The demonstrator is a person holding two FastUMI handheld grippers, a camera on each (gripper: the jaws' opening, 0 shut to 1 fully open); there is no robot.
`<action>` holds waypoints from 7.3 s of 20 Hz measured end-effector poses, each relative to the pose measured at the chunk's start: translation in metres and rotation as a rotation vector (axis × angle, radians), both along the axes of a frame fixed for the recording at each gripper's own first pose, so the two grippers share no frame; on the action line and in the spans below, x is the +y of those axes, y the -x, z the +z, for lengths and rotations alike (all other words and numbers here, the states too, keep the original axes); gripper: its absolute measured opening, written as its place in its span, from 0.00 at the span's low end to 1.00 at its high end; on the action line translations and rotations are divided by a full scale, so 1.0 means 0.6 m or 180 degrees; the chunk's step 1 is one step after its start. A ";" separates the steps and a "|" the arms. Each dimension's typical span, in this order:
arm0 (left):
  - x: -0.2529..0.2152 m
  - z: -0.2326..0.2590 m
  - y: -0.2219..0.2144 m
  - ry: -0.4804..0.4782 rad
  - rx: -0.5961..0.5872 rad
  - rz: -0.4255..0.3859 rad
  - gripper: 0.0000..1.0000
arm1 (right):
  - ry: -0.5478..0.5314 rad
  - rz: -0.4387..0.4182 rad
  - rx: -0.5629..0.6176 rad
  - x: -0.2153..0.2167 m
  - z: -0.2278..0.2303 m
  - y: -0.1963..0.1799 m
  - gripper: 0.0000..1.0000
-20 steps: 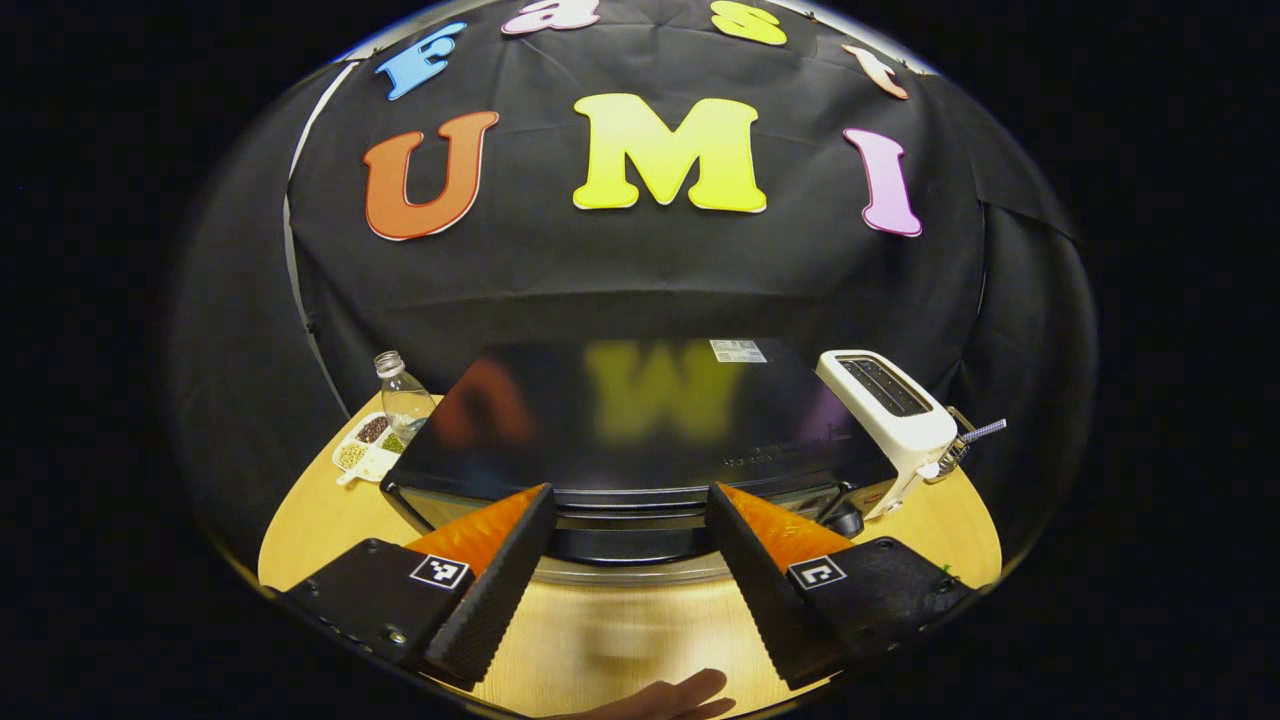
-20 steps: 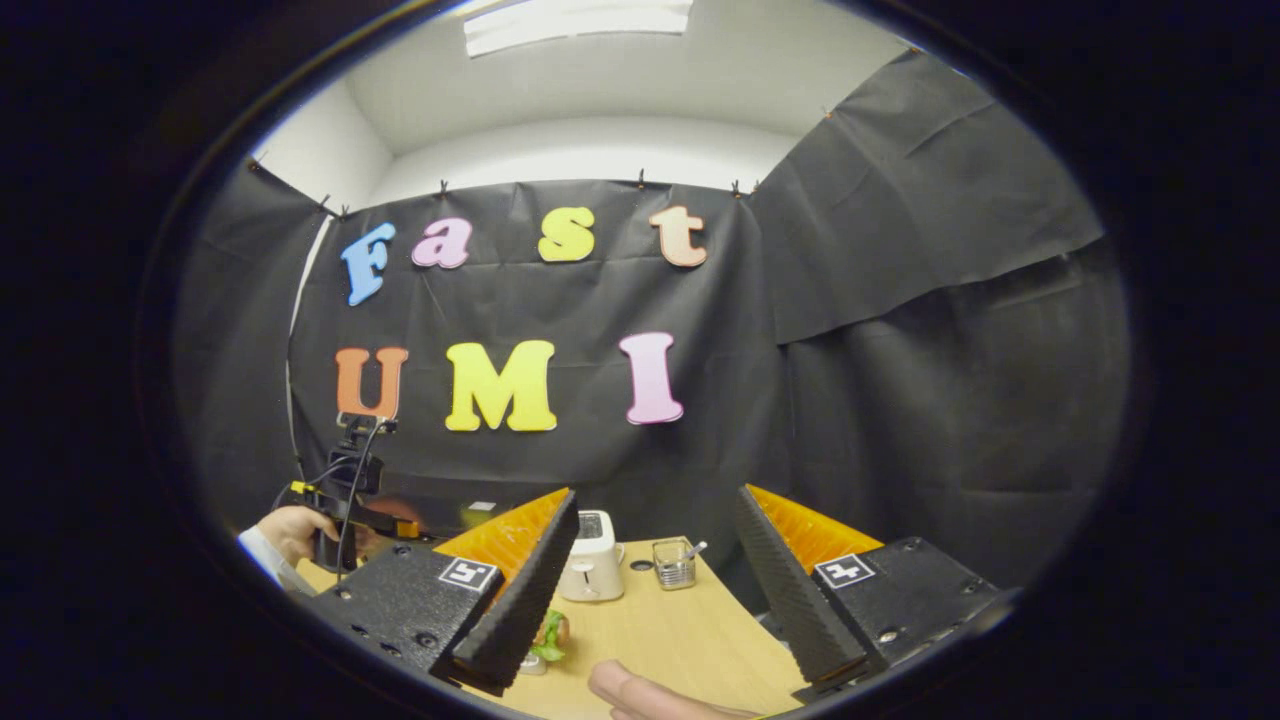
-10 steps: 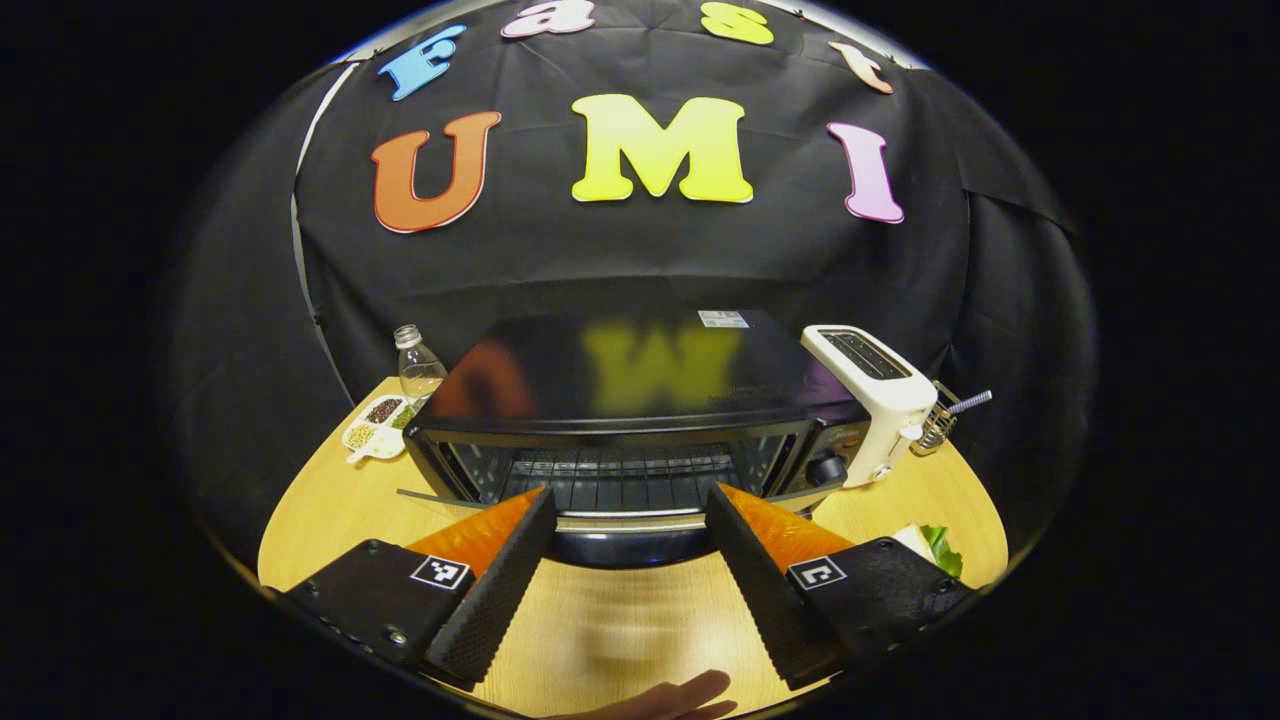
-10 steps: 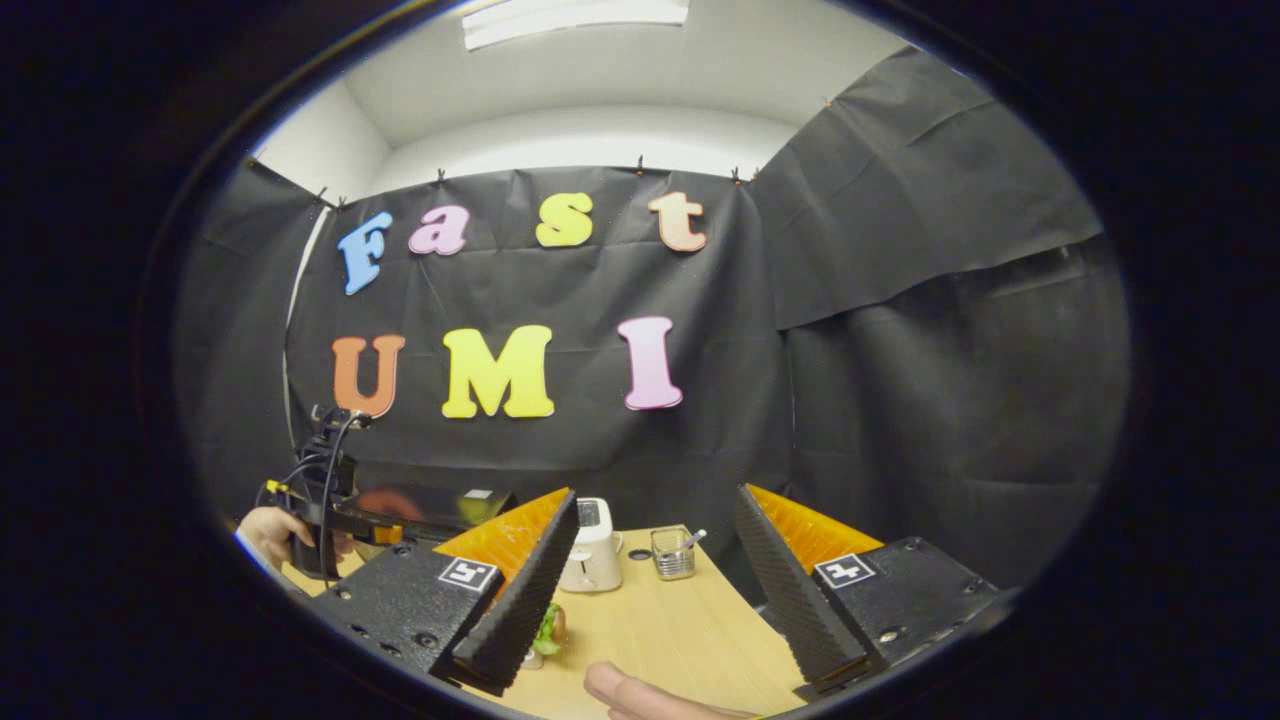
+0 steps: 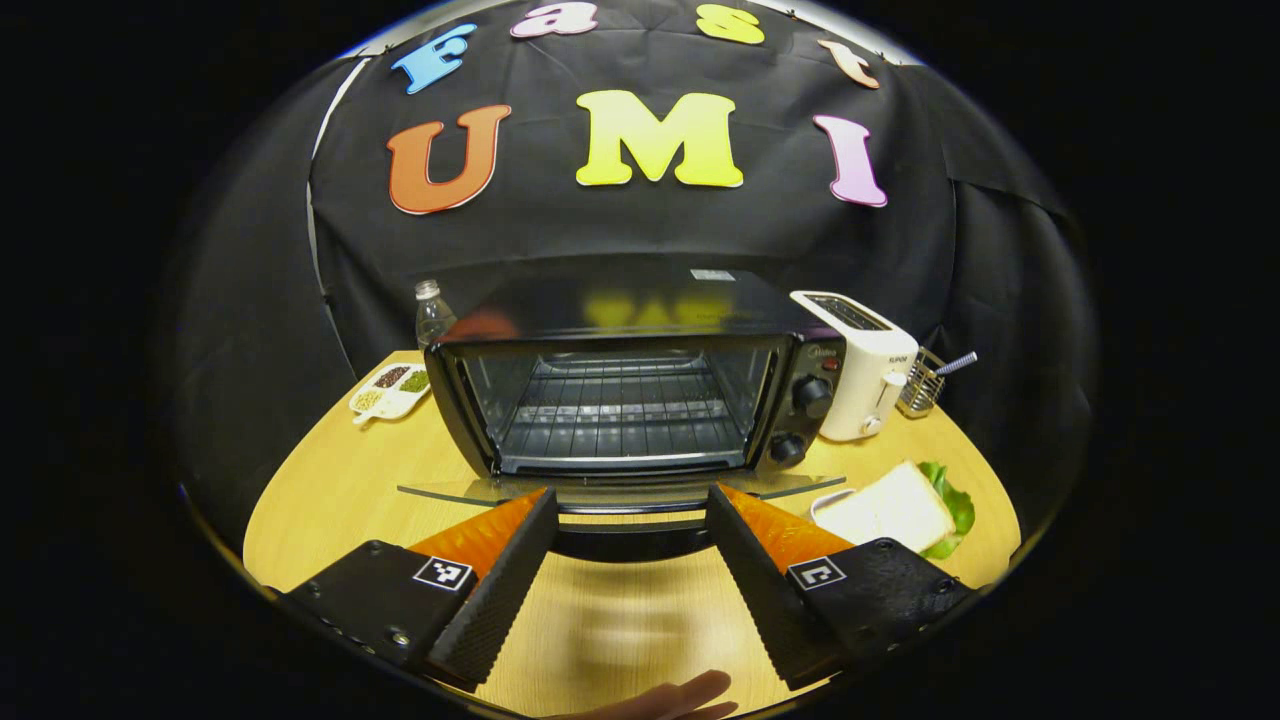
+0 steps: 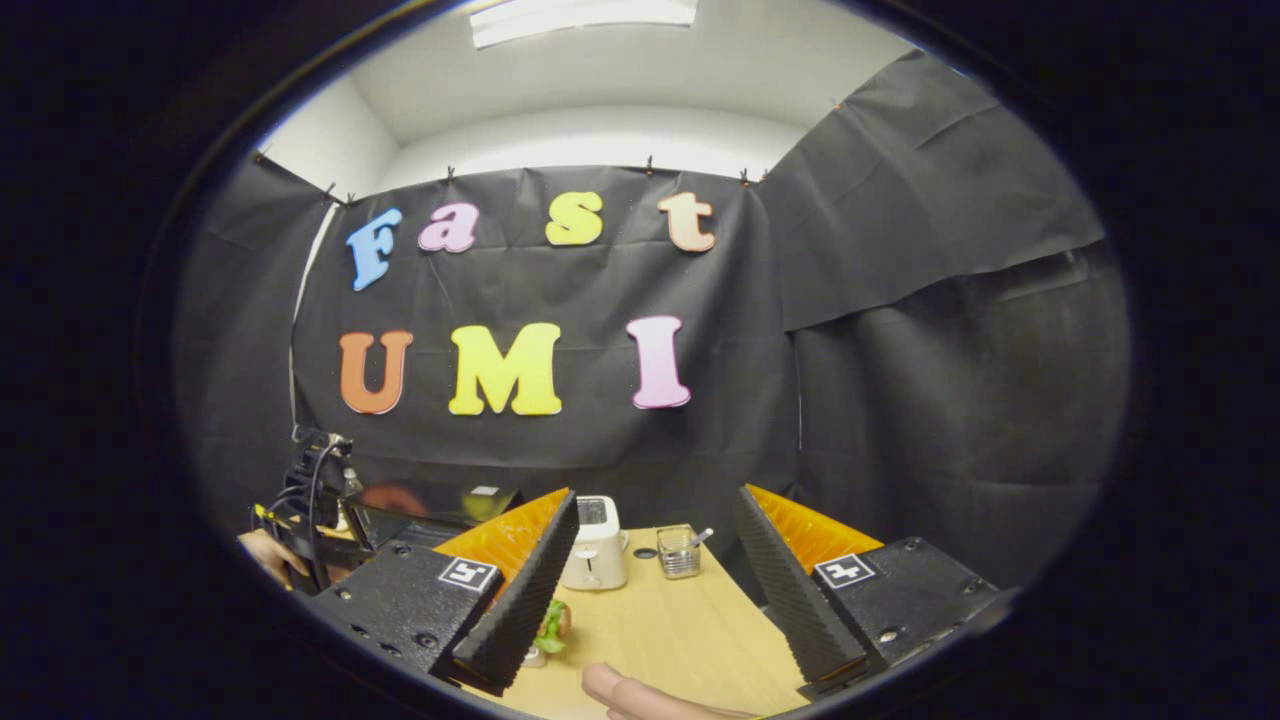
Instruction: Open the electric oven with the left hand, put the food in, and close the electric oven.
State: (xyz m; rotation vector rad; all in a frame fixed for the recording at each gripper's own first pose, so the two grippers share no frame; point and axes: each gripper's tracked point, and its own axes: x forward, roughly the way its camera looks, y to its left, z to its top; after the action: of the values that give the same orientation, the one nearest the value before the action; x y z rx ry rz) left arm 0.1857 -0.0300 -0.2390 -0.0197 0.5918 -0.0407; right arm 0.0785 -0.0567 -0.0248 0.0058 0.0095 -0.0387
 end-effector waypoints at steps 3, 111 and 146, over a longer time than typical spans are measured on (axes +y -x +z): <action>-0.004 -0.026 0.027 0.0008 0.0012 -0.0002 0.99 | 0.0007 0.0015 0.0025 0.004 -0.009 -0.002 0.89; 0.285 0.222 0.290 -0.0369 -0.1585 0.0581 0.97 | -0.3575 0.0371 0.1153 0.725 -0.508 -0.472 0.47; 0.306 0.119 0.320 0.0003 -0.1087 0.0680 1.00 | 0.0218 0.1172 0.2583 0.775 -0.533 -0.383 0.99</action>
State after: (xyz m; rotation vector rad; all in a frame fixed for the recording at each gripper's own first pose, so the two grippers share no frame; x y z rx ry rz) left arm -0.0066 0.1537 -0.1675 -0.0752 0.2457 0.1607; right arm 0.3085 0.4083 -0.3449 -0.0805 0.8195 0.3293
